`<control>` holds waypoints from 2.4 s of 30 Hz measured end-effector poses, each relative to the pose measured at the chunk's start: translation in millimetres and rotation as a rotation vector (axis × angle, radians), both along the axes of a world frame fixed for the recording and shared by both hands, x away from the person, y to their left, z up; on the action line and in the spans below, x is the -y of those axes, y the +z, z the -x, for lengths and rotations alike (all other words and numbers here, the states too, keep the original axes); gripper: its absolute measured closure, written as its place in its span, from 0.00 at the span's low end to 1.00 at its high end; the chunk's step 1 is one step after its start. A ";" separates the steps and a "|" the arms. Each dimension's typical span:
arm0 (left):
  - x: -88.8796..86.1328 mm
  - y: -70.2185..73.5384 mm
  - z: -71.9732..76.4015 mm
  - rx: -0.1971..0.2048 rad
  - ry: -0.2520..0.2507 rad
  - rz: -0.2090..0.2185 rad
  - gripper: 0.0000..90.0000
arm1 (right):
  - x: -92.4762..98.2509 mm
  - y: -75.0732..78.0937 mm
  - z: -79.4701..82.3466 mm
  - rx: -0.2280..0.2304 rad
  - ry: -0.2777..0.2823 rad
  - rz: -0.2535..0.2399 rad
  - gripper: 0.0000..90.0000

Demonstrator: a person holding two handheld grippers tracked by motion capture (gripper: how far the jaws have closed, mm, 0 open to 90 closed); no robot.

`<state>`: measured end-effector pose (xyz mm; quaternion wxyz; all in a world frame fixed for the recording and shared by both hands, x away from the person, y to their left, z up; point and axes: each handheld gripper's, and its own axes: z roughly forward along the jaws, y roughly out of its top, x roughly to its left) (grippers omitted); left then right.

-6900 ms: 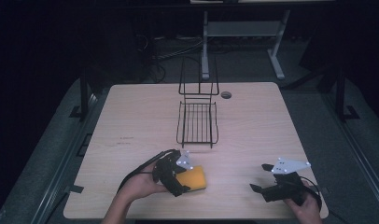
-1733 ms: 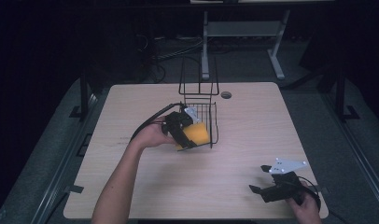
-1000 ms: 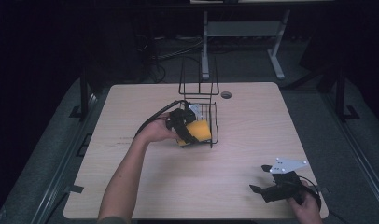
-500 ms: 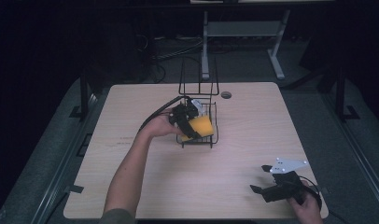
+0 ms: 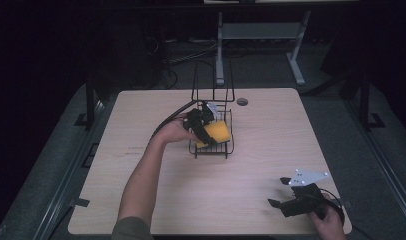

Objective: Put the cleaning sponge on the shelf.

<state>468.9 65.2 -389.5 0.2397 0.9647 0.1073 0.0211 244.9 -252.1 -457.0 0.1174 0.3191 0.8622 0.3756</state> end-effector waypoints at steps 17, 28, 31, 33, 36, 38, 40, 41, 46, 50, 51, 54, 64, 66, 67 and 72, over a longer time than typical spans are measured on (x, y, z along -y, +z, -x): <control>1.2 -14.1 -8.7 -0.005 0.018 -0.021 0.24 | -0.2 -0.2 0.3 -0.002 0.007 0.004 0.15; 2.2 -16.2 -10.6 -0.011 0.003 -0.052 0.24 | 0.8 -0.7 0.5 -0.002 0.007 0.007 0.15; 4.5 -16.2 -10.1 -0.010 0.000 -0.046 0.24 | 0.7 -1.5 0.3 -0.007 0.010 0.016 0.15; 5.5 -15.5 -11.2 -0.009 -0.008 -0.054 0.24 | 0.1 -1.6 0.6 -0.008 0.013 0.016 0.15; 6.4 -15.3 -11.1 -0.004 -0.010 -0.056 0.24 | 0.0 -1.6 1.2 -0.007 0.013 0.017 0.15; 6.9 -15.1 -10.9 -0.004 -0.013 -0.068 0.24 | 0.2 -1.6 1.2 -0.005 0.012 0.017 0.15; 7.4 -14.9 -11.4 0.002 -0.020 -0.070 0.24 | 0.4 -1.7 1.4 -0.008 0.008 0.018 0.15; 7.4 -14.9 -11.4 0.002 -0.018 -0.067 0.24 | 0.3 -1.8 1.3 -0.008 0.009 0.019 0.15; 7.8 -16.7 -11.4 -0.007 -0.020 -0.068 0.23 | -0.7 -2.4 1.1 -0.013 0.008 0.028 0.15; 8.0 -16.2 -11.0 -0.002 -0.014 -0.066 0.21 | -0.5 -1.8 3.0 -0.014 0.007 0.027 0.15; 8.1 -15.9 -10.7 0.002 -0.016 -0.070 0.21 | 0.0 -1.9 3.0 -0.009 0.009 0.030 0.15; 6.7 -14.3 -10.1 0.002 -0.008 -0.061 0.20 | 0.5 -1.5 3.4 -0.007 0.007 0.025 0.15; -4.8 -7.3 -7.6 0.030 0.012 -0.023 0.19 | -1.6 -1.9 2.6 -0.007 0.018 0.030 0.15; -6.4 -5.8 -6.8 0.029 0.006 -0.025 0.19 | -2.3 -1.6 3.1 -0.014 0.017 0.029 0.15; -6.9 -5.4 -6.1 0.031 0.006 -0.026 0.19 | -2.7 -1.6 3.1 -0.015 0.019 0.029 0.15; -11.4 -3.2 -3.0 0.037 0.018 -0.036 0.19 | -4.1 -1.2 3.7 -0.014 0.021 0.029 0.15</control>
